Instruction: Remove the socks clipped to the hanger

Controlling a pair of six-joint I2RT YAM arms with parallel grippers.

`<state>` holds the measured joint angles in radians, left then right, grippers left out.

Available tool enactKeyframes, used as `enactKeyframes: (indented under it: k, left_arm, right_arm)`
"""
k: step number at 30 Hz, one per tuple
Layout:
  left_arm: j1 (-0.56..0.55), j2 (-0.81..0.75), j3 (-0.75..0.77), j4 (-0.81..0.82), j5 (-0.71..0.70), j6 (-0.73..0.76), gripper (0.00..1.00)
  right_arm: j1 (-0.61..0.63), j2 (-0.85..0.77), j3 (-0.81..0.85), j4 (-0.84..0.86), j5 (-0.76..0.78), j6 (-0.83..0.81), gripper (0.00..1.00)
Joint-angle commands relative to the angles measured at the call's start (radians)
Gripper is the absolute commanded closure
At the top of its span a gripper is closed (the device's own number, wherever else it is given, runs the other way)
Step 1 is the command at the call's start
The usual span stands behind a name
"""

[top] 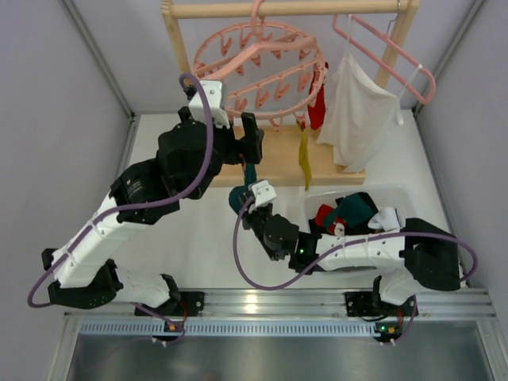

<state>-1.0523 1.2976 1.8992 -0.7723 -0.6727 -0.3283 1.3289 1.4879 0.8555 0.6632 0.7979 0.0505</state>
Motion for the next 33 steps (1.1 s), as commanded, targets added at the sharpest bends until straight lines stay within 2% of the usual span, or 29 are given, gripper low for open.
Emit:
enactKeyframes:
  k: [1,4,13,20,23,33]
  left_arm:
    - [-0.029,0.022,0.028,0.008,-0.218,0.063,0.02]
    - [-0.023,0.046,0.029,0.010,-0.239,0.089,0.01]
    - [0.139,0.042,-0.035,0.008,-0.091,0.028,0.03]
    - [0.155,0.087,-0.048,0.013,-0.077,0.005,0.03]
    - [0.155,0.107,-0.046,0.015,-0.113,0.003,0.03]
    - [0.164,0.173,-0.037,0.019,-0.131,0.005,0.12]
  right_arm:
    - [0.029,0.041,0.080,0.026,0.069,-0.014,1.00]
    - [0.030,0.052,0.085,0.044,0.069,-0.012,1.00]
    - [0.030,0.057,0.083,0.044,0.041,-0.005,1.00]
    - [0.032,0.081,0.099,0.039,0.029,0.003,1.00]
    - [0.038,0.090,0.103,0.039,0.026,-0.008,1.00]
    - [0.056,0.123,0.135,0.035,0.024,-0.028,1.00]
